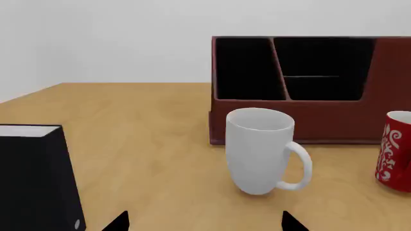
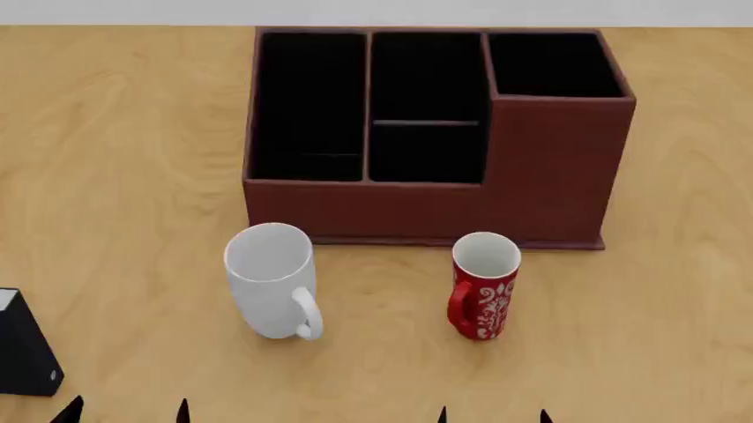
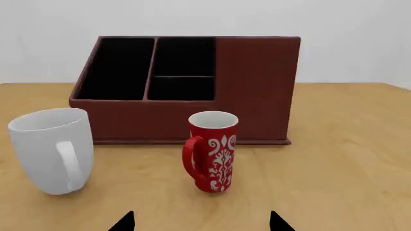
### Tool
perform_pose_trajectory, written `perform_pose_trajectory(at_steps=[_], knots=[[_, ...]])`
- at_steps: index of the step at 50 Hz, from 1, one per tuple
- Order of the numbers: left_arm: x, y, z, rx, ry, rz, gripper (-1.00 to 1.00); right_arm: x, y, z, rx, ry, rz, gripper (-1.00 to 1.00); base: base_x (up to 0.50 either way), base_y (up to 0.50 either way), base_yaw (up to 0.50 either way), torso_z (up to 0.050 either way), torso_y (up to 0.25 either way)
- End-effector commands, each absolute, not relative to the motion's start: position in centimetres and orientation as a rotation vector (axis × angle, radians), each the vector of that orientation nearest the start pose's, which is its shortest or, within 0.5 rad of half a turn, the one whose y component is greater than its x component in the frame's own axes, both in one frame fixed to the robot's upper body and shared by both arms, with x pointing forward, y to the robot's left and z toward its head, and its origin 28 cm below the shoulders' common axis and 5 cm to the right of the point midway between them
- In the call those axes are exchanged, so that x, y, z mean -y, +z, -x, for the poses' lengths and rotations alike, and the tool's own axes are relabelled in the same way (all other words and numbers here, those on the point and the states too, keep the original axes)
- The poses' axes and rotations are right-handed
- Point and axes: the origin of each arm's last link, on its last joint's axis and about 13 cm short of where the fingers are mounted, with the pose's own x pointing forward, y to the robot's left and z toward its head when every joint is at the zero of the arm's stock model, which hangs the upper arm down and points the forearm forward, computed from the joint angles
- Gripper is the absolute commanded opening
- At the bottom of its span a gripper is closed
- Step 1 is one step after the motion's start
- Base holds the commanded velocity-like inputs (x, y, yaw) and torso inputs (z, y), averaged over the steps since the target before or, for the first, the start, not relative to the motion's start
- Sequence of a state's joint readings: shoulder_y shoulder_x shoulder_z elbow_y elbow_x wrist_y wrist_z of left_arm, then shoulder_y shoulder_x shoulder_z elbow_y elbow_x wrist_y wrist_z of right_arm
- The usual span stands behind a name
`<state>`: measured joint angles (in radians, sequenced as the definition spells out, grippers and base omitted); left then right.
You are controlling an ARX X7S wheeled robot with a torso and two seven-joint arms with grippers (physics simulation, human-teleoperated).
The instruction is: Pick up the white mug and place it to the right of the caddy.
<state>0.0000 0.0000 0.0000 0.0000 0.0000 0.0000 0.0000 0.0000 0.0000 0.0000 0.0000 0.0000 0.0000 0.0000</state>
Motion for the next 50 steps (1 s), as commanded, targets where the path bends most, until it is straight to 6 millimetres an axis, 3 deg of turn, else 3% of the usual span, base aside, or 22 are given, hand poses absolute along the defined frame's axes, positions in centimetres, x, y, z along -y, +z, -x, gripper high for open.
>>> perform_pose_trajectory(at_steps=[1, 14, 19, 23, 25, 37, 43, 50], knots=[[-20.5, 1.1, -21.2, 0.000, 0.000, 0.000, 1.00, 9.6, 1.3, -21.1, 0.000, 0.000, 0.000, 1.00, 0.00, 0.00, 0.00, 0.000, 0.000], [-19.8, 6.8, -20.9, 0.031, -0.053, -0.115, 1.00, 10.5, 9.2, -21.6, 0.090, -0.014, 0.067, 1.00, 0.00, 0.00, 0.00, 0.000, 0.000], [-20.0, 8.9, -21.1, 0.044, -0.041, -0.107, 1.00, 10.6, 10.7, -21.9, 0.102, -0.010, 0.066, 1.00, 0.00, 0.00, 0.00, 0.000, 0.000], [-19.9, 9.7, -21.3, 0.033, -0.029, -0.122, 1.00, 10.7, 12.0, -22.0, 0.140, -0.051, 0.167, 1.00, 0.00, 0.00, 0.00, 0.000, 0.000], [-19.9, 10.1, -21.5, 0.023, -0.031, -0.121, 1.00, 10.7, 12.7, -22.1, 0.141, -0.029, 0.106, 1.00, 0.00, 0.00, 0.00, 0.000, 0.000], [-21.1, 13.6, -21.4, -0.002, -0.032, -0.166, 1.00, 11.6, 16.4, -22.4, 0.130, -0.036, 0.127, 1.00, 0.00, 0.00, 0.00, 0.000, 0.000], [-22.2, 15.7, -21.1, -0.023, -0.024, -0.175, 1.00, 11.6, 17.7, -22.1, 0.119, -0.025, 0.162, 1.00, 0.00, 0.00, 0.00, 0.000, 0.000], [-24.4, 18.2, -20.3, 0.008, 0.102, -0.215, 1.00, 11.5, 18.6, -21.8, 0.115, -0.014, 0.174, 1.00, 0.00, 0.00, 0.00, 0.000, 0.000]])
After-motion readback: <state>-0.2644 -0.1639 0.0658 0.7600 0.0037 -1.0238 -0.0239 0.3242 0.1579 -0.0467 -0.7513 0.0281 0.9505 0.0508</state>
